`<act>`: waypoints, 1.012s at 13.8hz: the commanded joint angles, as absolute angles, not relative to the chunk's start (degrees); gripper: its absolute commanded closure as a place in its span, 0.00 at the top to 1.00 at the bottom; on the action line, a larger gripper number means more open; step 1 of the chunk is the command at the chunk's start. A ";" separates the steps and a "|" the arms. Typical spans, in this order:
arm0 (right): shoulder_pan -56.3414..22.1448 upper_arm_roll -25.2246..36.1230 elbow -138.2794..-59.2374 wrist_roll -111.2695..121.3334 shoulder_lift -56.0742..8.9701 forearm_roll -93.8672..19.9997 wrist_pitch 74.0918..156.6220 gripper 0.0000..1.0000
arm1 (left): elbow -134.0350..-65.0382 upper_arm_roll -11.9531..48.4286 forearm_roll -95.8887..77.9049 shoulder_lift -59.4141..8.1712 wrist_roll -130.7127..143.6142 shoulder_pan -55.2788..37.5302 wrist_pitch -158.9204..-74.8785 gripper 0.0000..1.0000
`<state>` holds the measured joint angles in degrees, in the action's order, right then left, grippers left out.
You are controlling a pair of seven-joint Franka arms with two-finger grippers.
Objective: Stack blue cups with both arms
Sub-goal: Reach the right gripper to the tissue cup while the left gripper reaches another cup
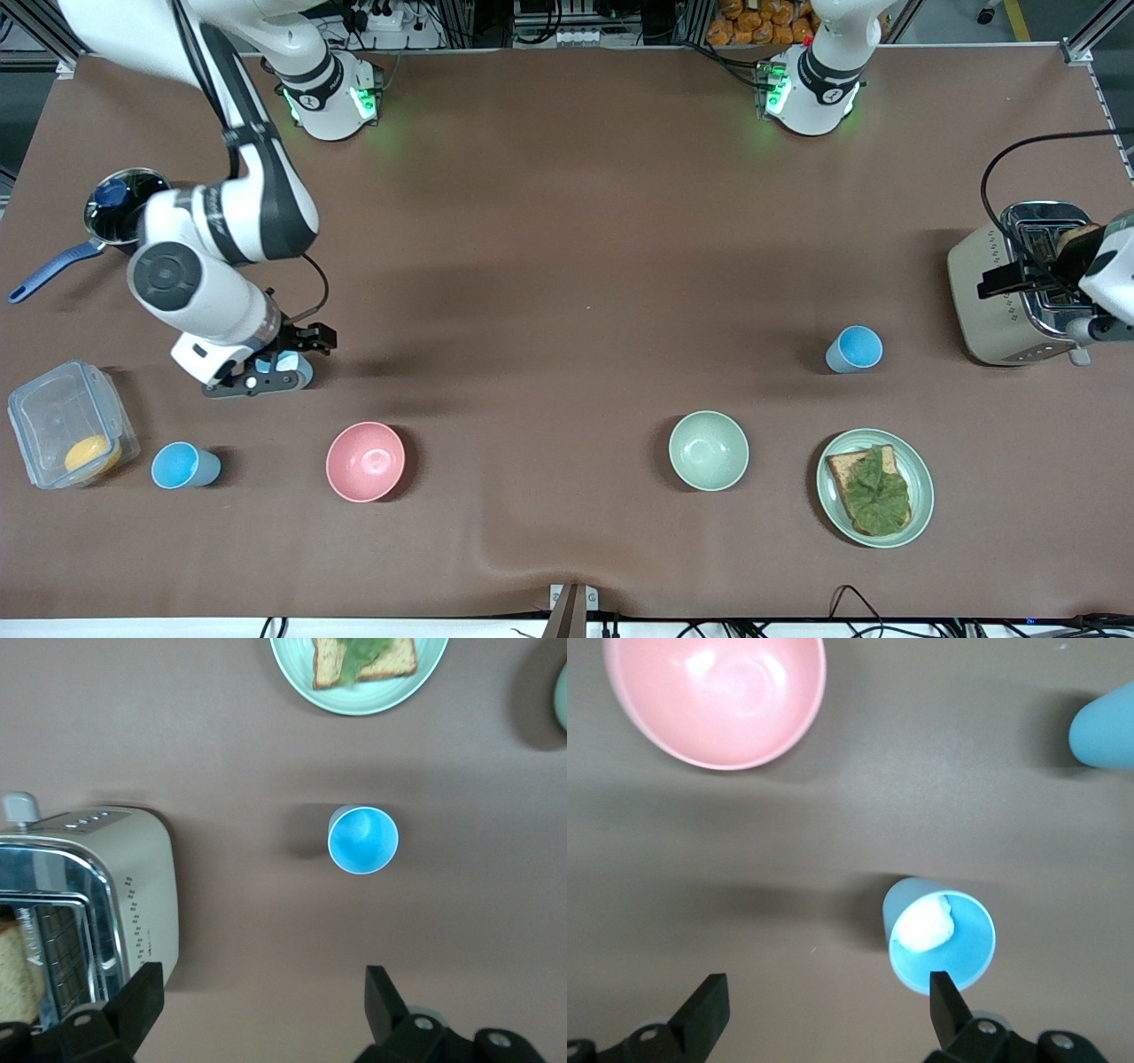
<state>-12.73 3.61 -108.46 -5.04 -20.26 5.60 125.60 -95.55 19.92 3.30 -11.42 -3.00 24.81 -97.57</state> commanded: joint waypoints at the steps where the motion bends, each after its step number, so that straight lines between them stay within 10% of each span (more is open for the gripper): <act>1: -11.43 3.25 -110.30 -5.89 -22.58 10.18 128.32 1.00 | -93.08 20.83 4.31 -18.96 2.61 22.34 -97.21 1.00; 7: -9.67 3.25 -110.65 -6.06 -29.52 16.86 135.33 1.00 | -95.01 21.09 11.16 -26.98 13.01 18.36 -100.63 1.00; 8: -8.97 3.16 -110.57 -6.06 -30.14 17.22 135.61 0.85 | -94.92 21.09 11.16 -26.98 12.92 18.89 -101.07 1.00; 10: -9.40 3.25 -110.48 -5.72 -30.32 17.31 135.26 0.14 | -95.18 21.01 11.25 -29.25 12.92 19.60 -102.91 1.00; 11: -9.75 3.25 -110.39 -5.36 -30.32 17.49 135.18 0.00 | -95.19 20.83 11.25 -30.83 12.92 19.60 -103.62 1.00; 14: -10.02 3.16 -109.69 -4.39 -30.24 17.67 134.91 0.00 | -95.01 20.92 11.16 -32.60 13.97 18.99 -104.94 1.00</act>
<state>-10.19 3.63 -110.40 -4.63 -30.58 16.14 135.24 -95.50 20.50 9.90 -31.36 12.43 19.36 -104.19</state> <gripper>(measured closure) 0.661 0.000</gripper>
